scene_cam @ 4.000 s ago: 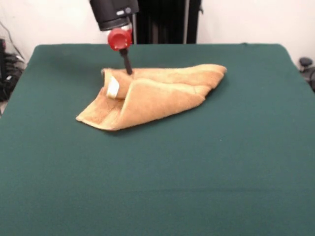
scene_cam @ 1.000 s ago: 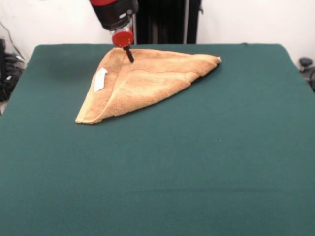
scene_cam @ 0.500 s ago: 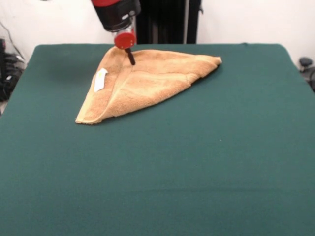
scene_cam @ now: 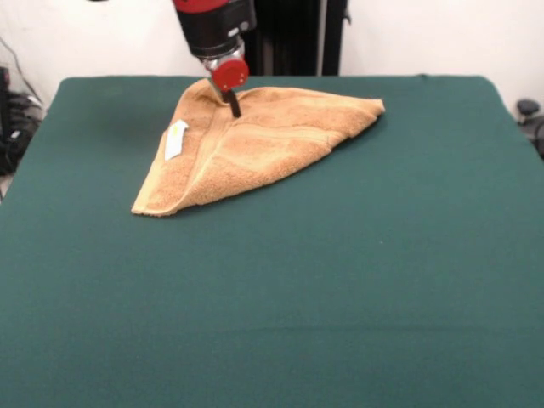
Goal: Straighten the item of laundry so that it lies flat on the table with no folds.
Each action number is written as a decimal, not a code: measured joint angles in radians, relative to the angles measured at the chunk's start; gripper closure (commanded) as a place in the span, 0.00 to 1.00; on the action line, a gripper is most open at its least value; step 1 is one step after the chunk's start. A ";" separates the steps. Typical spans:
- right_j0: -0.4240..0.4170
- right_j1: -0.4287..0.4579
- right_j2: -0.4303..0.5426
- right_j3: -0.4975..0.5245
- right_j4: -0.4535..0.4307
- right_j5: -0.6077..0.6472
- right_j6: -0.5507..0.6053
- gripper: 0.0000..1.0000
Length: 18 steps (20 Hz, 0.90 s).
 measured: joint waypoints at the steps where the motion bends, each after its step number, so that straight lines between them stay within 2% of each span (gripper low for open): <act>1: 0.002 -0.001 -0.001 0.000 -0.002 -0.002 0.000 0.00; 18: 0.044 -0.012 -0.050 0.002 -0.004 -0.058 0.000 0.00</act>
